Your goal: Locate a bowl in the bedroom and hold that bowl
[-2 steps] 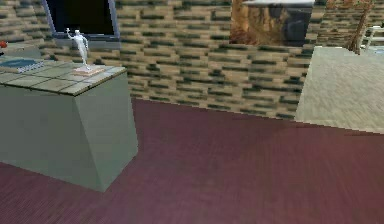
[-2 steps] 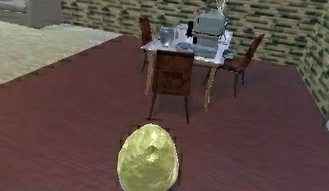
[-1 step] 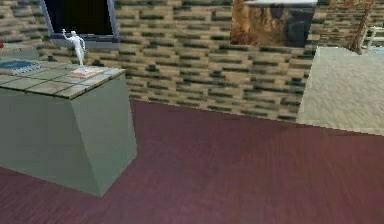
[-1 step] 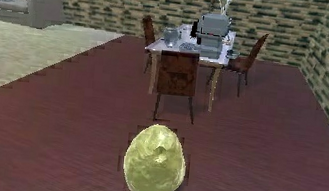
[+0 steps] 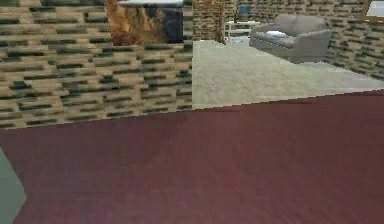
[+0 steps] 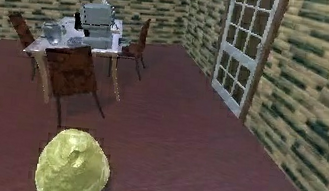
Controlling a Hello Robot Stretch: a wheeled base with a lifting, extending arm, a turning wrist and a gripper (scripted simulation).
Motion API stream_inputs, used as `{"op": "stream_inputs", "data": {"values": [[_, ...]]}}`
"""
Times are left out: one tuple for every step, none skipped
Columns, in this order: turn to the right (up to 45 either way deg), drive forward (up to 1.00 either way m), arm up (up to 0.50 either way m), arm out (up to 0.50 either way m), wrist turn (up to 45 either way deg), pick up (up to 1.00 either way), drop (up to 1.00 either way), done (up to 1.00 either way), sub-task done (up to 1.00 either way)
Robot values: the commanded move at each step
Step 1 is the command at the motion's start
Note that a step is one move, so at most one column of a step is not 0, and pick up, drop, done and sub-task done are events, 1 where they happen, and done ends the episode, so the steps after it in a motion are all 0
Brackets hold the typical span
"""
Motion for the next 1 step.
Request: {"op": "stream_inputs", "data": {"values": [[0.0, 0.65, 0.00, 0.00, 0.0, 0.00, 0.00, 0.00, 0.00]]}}
